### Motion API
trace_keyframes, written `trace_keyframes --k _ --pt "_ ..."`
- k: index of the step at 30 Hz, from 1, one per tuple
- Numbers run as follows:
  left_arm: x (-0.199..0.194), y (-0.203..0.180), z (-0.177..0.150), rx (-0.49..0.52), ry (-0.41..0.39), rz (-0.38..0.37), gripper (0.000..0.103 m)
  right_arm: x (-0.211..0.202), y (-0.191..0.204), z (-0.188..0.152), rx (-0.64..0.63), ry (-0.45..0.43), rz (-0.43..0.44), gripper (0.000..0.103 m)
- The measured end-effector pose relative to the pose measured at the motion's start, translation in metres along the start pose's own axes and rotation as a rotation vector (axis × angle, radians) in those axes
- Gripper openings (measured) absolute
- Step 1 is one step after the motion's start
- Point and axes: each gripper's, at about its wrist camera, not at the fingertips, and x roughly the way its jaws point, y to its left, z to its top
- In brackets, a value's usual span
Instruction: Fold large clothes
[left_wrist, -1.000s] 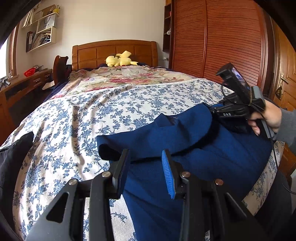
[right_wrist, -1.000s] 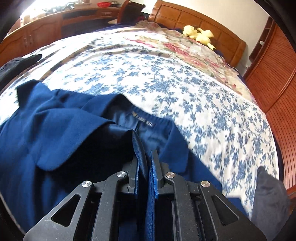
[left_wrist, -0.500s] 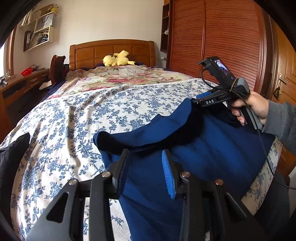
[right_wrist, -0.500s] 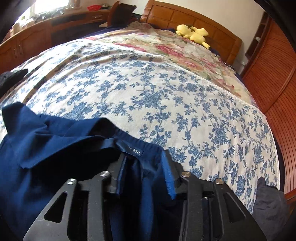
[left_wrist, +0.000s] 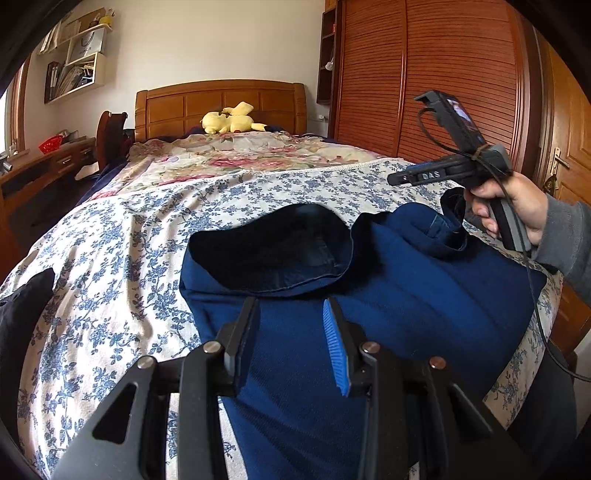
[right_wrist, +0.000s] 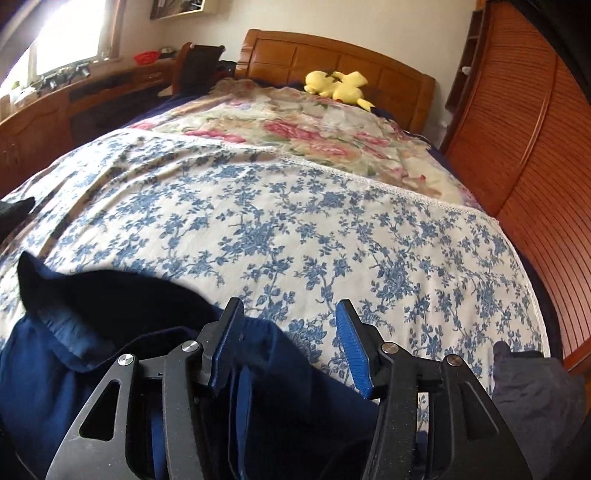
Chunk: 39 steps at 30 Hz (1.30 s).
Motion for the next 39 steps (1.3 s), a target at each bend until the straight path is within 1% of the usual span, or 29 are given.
trace_keyframes --k 5,8,12,15,18,20,21,27,31,33,35,39 --pt "0.001 -0.007 0.003 0.008 -0.007 -0.011 0.033 -0.035 0.006 -0.028 -0.037 -0.011 0.057 0.053" --pt "0.004 -0.014 0.005 0.012 -0.008 -0.021 0.033 -0.051 0.009 -0.047 -0.057 -0.001 0.085 0.055" --pt "0.009 -0.023 0.01 0.017 -0.012 -0.042 0.034 -0.06 0.011 -0.068 -0.1 0.037 0.088 0.063" --pt "0.015 -0.028 0.012 0.019 -0.013 -0.05 0.034 -0.062 0.015 -0.078 -0.143 0.057 0.082 0.064" --pt "0.019 -0.032 0.014 0.02 -0.009 -0.051 0.034 -0.058 0.016 -0.084 -0.158 0.084 0.092 0.064" --pt "0.022 -0.033 0.014 0.019 -0.004 -0.051 0.034 -0.052 0.018 -0.089 -0.18 0.114 0.056 0.064" --pt "0.023 -0.033 0.013 0.018 -0.001 -0.052 0.034 -0.052 0.016 -0.092 -0.178 0.121 0.043 0.064" --pt "0.025 -0.035 0.012 0.032 0.008 -0.052 0.034 -0.053 0.006 -0.108 -0.149 0.152 0.052 0.064" --pt "0.025 -0.034 0.014 0.025 0.003 -0.054 0.034 -0.034 0.005 -0.115 -0.134 0.201 0.045 0.064" --pt "0.024 -0.034 0.014 0.024 0.0 -0.054 0.034 -0.025 0.006 -0.115 -0.13 0.21 0.037 0.064" --pt "0.024 -0.033 0.013 0.023 0.002 -0.052 0.034 -0.01 0.003 -0.11 -0.132 0.219 0.004 0.064" --pt "0.025 -0.033 0.012 0.022 0.008 -0.048 0.034 0.012 -0.014 -0.093 -0.103 0.203 -0.054 0.062"
